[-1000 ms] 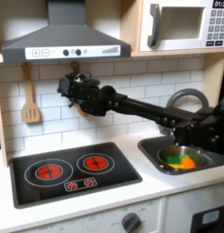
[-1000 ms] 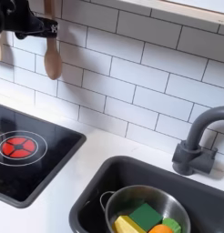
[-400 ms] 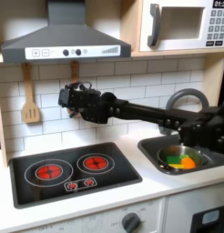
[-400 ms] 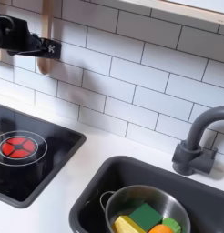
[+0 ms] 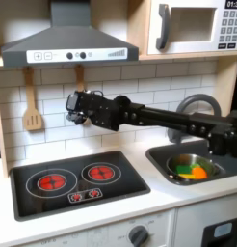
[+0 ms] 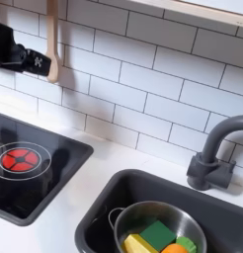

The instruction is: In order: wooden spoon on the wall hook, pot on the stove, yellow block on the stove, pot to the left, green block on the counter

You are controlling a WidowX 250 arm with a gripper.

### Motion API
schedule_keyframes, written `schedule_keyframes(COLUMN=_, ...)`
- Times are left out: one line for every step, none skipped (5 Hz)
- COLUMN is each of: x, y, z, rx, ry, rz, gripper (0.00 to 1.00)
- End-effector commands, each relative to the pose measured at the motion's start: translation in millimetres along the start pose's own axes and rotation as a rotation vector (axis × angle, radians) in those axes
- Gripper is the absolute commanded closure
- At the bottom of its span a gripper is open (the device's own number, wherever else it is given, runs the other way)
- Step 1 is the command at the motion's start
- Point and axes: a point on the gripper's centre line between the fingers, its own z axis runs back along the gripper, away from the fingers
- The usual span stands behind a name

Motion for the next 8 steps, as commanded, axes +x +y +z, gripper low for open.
schedule_keyframes(x=-37, y=-10.0, z=29.9, rx=0.109, ry=0.328, rz=0.087, gripper=0.0)
schedule_keyframes(x=-43, y=-7.7, z=35.9, rx=0.197, ry=0.438, rz=0.096, gripper=0.0)
schedule_keyframes(x=-50, y=-11.5, z=37.6, rx=0.236, ry=0.516, rz=0.069, gripper=0.0)
schedule_keyframes(x=-54, y=-11.1, z=48.3, rx=0.25, ry=0.556, rz=0.064, gripper=0.0)
schedule_keyframes(x=-53, y=-16.1, z=59.9, rx=0.269, ry=0.499, rz=0.059, gripper=0.0)
schedule_keyframes(x=-35, y=-34.5, z=86.8, rx=0.246, ry=0.418, rz=0.018, gripper=0.66)
schedule_keyframes(x=-18, y=-42.5, z=116.5, rx=0.245, ry=0.287, rz=0.031, gripper=1.0)
schedule_keyframes(x=-7, y=-42.7, z=124.6, rx=0.217, ry=0.131, rz=0.07, gripper=1.0)
